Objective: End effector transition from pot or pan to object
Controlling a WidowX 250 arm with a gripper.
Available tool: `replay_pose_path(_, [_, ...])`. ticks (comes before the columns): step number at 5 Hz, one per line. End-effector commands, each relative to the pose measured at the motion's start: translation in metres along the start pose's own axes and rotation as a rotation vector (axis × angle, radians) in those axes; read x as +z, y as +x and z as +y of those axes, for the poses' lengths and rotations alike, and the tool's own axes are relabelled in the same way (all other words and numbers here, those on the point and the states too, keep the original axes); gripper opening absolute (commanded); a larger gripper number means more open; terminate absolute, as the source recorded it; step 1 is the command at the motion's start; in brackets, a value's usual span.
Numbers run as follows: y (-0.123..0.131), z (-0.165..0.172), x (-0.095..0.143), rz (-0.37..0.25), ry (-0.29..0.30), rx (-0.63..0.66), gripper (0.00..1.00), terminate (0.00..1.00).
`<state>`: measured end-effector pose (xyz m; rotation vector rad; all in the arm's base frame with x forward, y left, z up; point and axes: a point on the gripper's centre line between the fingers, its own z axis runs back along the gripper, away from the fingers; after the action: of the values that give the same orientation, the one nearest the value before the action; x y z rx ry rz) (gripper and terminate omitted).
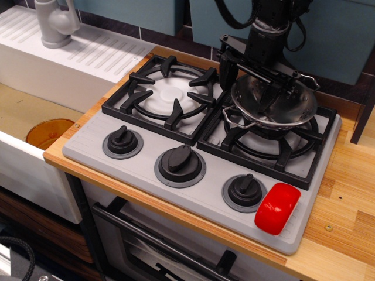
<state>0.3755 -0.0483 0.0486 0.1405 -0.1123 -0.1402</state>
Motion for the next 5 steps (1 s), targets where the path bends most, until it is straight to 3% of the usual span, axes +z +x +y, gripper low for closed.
replay_pose_path(1, [0.000,0.000,0.000,0.000,0.000,0.000,1.00,0.00])
replay_pose_path(5, [-0.002,-0.006,0.090,0.029,0.047,0.041,1.00,0.00])
